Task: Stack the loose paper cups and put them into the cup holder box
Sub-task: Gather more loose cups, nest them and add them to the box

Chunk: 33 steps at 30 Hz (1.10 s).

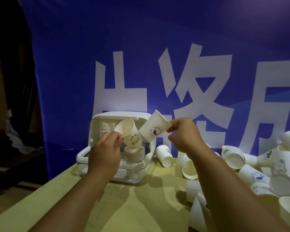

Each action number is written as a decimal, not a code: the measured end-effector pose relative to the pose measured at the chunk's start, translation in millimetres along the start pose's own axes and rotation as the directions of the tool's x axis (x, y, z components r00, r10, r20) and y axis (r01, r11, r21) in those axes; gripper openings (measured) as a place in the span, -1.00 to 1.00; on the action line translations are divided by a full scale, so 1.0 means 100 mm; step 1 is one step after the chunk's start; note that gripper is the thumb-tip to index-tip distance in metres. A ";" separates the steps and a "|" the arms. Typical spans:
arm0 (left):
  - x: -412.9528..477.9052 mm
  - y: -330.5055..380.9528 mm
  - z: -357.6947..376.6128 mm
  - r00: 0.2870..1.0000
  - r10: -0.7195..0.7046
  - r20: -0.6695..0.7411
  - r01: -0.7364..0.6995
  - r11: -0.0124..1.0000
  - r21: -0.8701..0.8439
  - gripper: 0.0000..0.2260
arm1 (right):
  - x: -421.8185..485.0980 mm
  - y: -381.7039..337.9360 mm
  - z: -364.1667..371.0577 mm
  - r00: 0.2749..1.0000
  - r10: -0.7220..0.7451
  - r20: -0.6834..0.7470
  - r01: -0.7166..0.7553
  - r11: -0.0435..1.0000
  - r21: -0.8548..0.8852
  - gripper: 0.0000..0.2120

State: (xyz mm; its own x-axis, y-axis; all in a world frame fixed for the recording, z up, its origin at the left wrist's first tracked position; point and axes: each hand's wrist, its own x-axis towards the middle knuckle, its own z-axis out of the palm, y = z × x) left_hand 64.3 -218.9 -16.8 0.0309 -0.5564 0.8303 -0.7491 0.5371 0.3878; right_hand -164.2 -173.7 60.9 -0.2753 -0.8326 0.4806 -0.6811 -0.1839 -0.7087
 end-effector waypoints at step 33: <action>-0.11 0.06 0.19 0.926 -0.091 0.366 0.118 0.992 -0.052 -0.29 | -0.27 -0.08 0.82 0.969 -0.161 0.190 0.186 0.975 -0.122 -0.60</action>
State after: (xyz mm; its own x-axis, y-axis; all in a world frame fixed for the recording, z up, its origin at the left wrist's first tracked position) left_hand 46.6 -221.7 -31.2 -0.1453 -0.7963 0.5872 -0.7045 0.5000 0.5037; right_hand -95.9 -192.3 11.0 -0.0283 -0.8761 0.4813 -0.7982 -0.2701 -0.5385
